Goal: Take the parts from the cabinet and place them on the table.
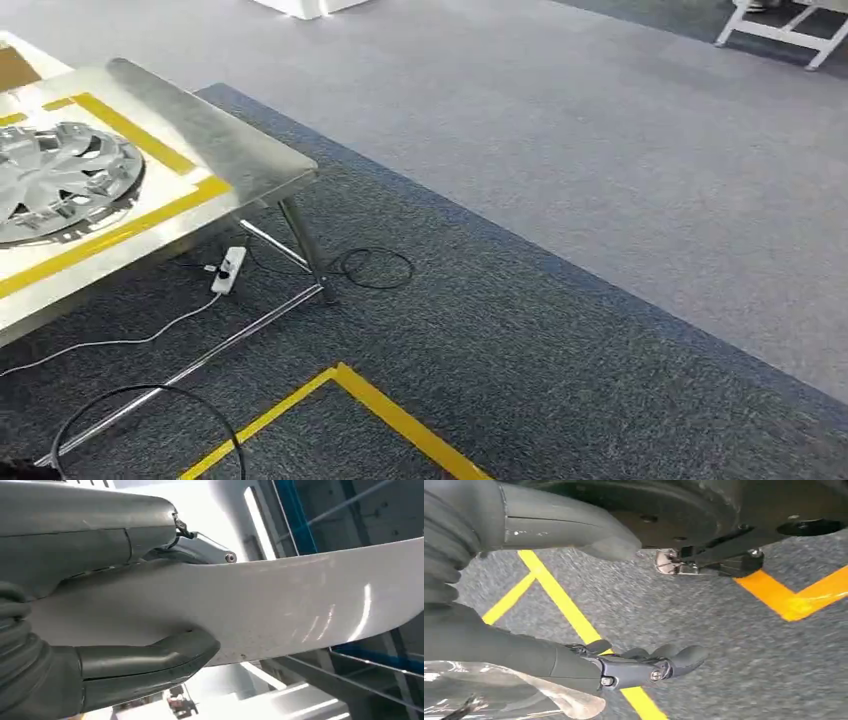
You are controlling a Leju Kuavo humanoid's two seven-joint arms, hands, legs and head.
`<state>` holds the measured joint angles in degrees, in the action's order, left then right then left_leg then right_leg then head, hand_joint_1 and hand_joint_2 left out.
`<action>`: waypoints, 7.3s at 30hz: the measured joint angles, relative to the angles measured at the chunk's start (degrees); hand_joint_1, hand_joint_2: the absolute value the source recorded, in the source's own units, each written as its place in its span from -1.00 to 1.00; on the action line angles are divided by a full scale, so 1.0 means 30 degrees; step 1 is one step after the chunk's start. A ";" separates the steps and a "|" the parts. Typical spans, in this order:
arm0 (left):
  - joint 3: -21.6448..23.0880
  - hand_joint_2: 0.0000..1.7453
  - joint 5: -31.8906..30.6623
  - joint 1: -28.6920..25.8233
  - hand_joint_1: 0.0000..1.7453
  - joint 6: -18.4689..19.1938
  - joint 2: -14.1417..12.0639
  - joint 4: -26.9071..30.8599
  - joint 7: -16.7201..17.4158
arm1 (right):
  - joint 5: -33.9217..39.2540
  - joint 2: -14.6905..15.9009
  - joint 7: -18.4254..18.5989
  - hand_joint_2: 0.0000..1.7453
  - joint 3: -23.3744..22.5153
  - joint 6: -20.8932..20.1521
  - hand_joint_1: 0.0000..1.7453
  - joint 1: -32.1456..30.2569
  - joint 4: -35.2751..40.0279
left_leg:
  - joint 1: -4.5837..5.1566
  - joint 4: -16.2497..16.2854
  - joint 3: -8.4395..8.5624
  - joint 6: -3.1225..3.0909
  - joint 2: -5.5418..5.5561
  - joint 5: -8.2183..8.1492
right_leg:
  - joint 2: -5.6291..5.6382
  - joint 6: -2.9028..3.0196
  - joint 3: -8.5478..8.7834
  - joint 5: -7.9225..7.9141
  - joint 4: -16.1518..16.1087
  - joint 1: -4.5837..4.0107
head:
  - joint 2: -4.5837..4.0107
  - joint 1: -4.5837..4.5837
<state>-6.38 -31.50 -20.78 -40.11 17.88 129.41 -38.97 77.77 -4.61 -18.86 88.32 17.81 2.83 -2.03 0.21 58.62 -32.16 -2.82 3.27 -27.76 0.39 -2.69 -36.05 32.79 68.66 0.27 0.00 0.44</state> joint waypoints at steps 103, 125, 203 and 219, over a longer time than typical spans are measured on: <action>0.0904 1.00 0.1231 -0.0971 1.00 0.0022 -0.0670 -0.1647 0.0175 | 0.2550 0.1763 -0.4255 1.00 -0.2390 -0.3060 -1.00 0.1338 0.0947 | -0.0127 0.4729 -0.2193 0.1184 -0.0829 -0.2516 | -0.0151 0.0930 0.1897 -0.0855 -0.3661 0.0200 | 0.0000 0.0007; 0.1501 1.00 0.0655 -0.1091 1.00 0.0007 -0.1341 -0.2106 0.1341 | 0.2550 0.1829 -0.4393 1.00 -0.2441 -0.3381 -1.00 0.1123 0.1049 | 0.0177 -0.0328 0.2255 -0.0044 -0.0835 -0.1929 | -0.0189 0.0333 -0.0365 -0.2186 -0.2639 -0.0007 | -0.0007 -0.0327; -0.0867 1.00 -0.4073 0.4764 1.00 0.6572 -0.9326 -1.1329 1.1817 | 0.2171 0.2120 -0.2513 1.00 -0.1996 -0.3322 -1.00 0.1784 0.2106 | -0.0384 0.0223 -0.0419 0.0916 -0.0941 -0.0062 | 0.0787 0.0238 0.1328 -0.1320 -0.3656 0.0075 | 0.0000 0.0051; -0.3623 1.00 -0.8471 0.6902 1.00 0.8800 -1.2042 -1.6612 1.2005 | 0.0983 0.2010 -0.1115 1.00 -0.0721 -0.2674 -1.00 0.2208 0.2608 | -0.0389 0.0220 -0.0398 0.0945 -0.0914 -0.0042 | 0.0723 0.0285 0.1059 -0.1284 -0.3629 0.0061 | 0.0000 0.0052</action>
<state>-17.25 -56.91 -0.08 -13.71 -18.25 79.58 -2.96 80.72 1.42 -22.21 86.16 9.79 9.46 5.79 -0.95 59.28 -33.35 0.02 0.52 -27.89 2.56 -1.84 -32.88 28.93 57.77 0.45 0.00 0.59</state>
